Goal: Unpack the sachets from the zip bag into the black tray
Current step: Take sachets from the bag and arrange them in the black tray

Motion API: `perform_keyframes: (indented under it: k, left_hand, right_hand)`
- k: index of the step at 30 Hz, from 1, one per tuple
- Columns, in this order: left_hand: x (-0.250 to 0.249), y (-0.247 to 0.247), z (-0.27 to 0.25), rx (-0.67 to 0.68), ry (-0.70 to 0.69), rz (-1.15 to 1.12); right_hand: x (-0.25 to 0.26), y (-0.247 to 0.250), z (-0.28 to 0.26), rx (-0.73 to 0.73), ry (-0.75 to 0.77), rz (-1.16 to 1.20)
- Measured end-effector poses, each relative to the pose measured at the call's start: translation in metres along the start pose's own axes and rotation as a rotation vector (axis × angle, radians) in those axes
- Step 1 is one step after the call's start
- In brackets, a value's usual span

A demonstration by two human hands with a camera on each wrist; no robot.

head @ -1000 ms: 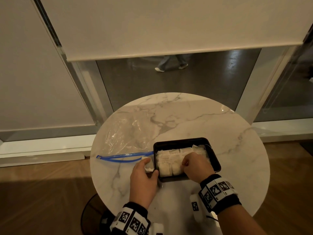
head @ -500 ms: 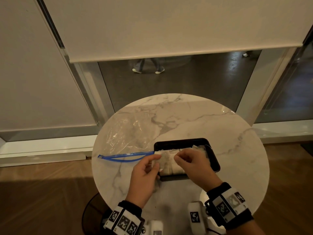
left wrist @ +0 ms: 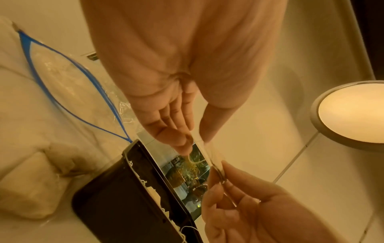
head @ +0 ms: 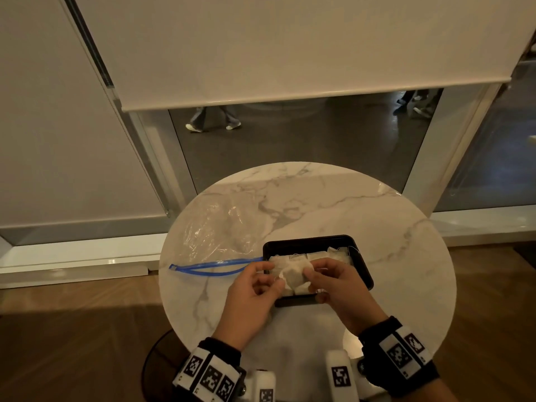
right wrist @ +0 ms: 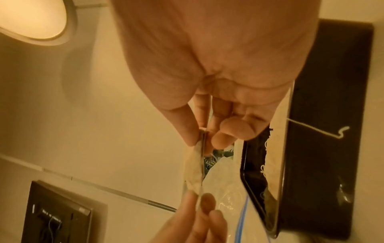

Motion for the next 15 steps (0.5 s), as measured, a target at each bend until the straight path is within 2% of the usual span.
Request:
perform_keyframes:
  k: [3, 15]
  left_hand:
    - [0.0018, 0.0011, 0.0006, -0.042, 0.004, -0.002]
    - [-0.0062, -0.0034, -0.0048, -0.059, 0.007, 0.019]
  right_hand:
    - [-0.0033, -0.001, -0.0017, 0.005, -0.034, 0.125]
    - [-0.0095, -0.0051, -0.0077, 0.038, -0.056, 0.261]
Point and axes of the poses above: each hand's wrist, its own z-axis towards the middle knuckle, its own y-axis out of the back of the hand, x = y × z, the point moved 1 cm from there along z, towards the middle knuckle, and after that the axes turned 6 degrees about -y, right-handed, at the moved point
